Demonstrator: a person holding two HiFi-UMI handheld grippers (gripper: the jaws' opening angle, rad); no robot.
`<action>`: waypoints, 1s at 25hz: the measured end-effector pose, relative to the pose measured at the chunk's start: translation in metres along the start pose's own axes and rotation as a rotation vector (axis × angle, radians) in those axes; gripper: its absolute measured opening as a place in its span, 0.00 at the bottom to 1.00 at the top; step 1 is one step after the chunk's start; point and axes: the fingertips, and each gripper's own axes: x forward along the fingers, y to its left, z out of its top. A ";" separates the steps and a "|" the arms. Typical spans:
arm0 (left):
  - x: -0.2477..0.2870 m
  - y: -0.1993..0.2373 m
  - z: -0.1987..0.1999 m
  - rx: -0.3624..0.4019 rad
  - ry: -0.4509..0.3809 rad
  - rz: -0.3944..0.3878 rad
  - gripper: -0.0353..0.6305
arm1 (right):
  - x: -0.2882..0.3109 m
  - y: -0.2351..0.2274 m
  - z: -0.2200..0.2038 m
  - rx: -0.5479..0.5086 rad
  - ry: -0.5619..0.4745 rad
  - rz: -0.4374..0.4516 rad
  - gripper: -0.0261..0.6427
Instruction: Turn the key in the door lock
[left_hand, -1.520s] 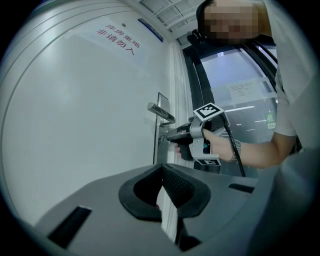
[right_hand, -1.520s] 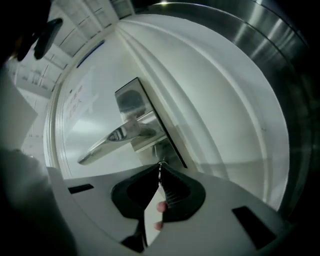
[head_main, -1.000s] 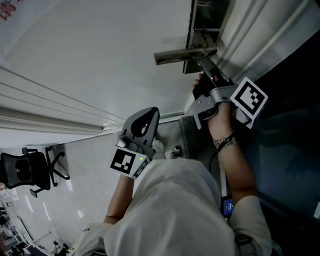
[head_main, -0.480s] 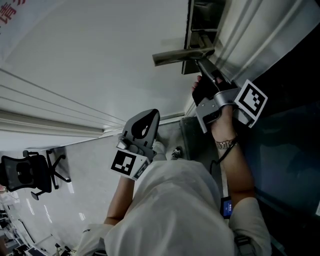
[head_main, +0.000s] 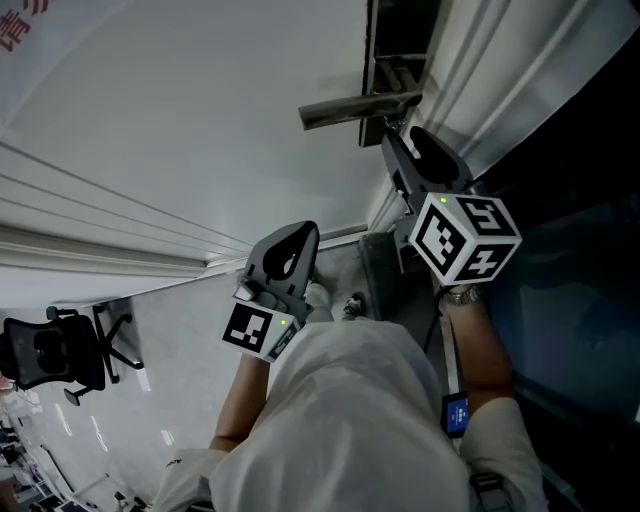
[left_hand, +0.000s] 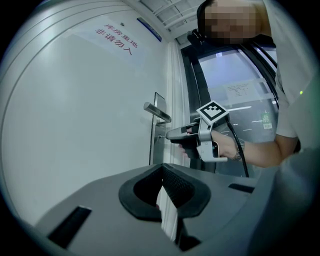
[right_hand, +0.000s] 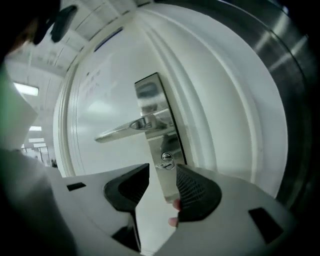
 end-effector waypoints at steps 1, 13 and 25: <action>0.000 0.000 0.000 -0.001 0.000 0.000 0.06 | -0.001 0.001 0.001 -0.113 0.001 -0.041 0.26; -0.003 0.002 -0.001 0.000 0.002 0.008 0.06 | 0.011 0.013 0.001 -1.095 0.059 -0.292 0.25; -0.001 0.006 -0.001 0.001 0.002 0.014 0.06 | 0.027 0.008 -0.006 -1.382 0.076 -0.365 0.12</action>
